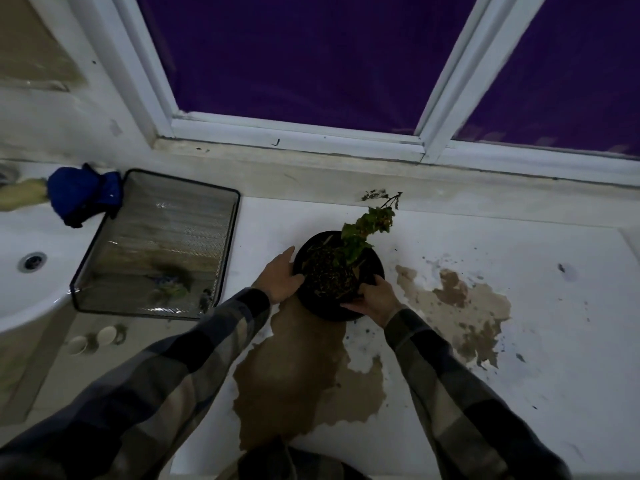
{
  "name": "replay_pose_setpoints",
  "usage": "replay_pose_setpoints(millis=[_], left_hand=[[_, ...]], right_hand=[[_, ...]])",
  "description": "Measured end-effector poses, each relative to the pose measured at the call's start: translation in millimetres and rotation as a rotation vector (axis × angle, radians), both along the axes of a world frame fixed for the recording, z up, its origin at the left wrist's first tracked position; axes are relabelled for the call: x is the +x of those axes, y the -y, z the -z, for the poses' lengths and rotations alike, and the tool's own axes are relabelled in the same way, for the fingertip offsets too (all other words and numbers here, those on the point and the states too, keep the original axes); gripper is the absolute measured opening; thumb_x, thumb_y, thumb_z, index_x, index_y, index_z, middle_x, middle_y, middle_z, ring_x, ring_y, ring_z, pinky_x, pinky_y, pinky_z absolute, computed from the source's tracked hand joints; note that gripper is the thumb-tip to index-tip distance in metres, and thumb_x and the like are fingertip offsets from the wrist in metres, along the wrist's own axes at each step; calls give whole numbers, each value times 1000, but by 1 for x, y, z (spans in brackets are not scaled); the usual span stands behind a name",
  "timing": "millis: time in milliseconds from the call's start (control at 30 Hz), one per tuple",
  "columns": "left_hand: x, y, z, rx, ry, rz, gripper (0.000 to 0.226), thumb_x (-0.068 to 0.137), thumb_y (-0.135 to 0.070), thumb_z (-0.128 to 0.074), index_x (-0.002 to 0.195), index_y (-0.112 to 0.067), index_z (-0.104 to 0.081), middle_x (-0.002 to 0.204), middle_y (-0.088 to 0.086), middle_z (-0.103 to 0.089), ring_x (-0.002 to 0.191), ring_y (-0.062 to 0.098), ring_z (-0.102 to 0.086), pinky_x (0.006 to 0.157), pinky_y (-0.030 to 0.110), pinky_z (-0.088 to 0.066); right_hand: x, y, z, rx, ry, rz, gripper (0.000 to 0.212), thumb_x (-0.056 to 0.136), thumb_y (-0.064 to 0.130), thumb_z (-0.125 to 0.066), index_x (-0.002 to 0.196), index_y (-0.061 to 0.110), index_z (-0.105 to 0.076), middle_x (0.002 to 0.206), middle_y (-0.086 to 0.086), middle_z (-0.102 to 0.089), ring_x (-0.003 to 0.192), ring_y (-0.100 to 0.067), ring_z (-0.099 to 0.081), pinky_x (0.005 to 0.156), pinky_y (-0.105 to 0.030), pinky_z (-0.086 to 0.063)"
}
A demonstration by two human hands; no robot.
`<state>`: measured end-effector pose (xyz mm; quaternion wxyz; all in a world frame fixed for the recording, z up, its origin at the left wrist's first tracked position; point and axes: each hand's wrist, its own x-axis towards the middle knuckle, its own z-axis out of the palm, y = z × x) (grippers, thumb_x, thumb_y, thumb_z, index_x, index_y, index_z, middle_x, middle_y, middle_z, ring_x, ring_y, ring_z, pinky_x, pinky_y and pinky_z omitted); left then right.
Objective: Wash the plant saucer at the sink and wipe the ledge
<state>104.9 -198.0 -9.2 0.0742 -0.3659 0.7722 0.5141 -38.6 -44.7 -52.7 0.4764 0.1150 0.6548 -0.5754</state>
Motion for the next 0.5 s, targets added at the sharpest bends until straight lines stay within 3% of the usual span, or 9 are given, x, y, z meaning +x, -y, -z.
replay_pose_setpoints(millis=[200,367,500], left_hand=[[-1,-5,-7,20,-47,42,67,94,-14,-51,150,-15,-14,154,5,-26,139,20,-28,109,22,-21],[-1,-10,-15,-1,-59,80,67,94,-10,-50,150,-17,-14,153,5,-28,138,20,-30,107,20,-21],[2,-18,-21,-37,-60,85,66,95,-10,-49,150,-15,-14,153,6,-28,138,20,-30,105,18,-21]], right_hand=[[-1,0,-8,9,-5,-11,63,95,-10,-33,150,16,-19,153,-12,-25,124,-43,-42,65,-44,-56],[-1,0,-20,32,-59,-49,53,97,-6,-31,145,15,-30,146,-13,-36,120,-39,-47,84,-48,-53],[-3,-7,-28,91,-86,-158,55,98,2,-39,149,14,-20,148,-14,-33,105,-38,-59,75,-40,-55]])
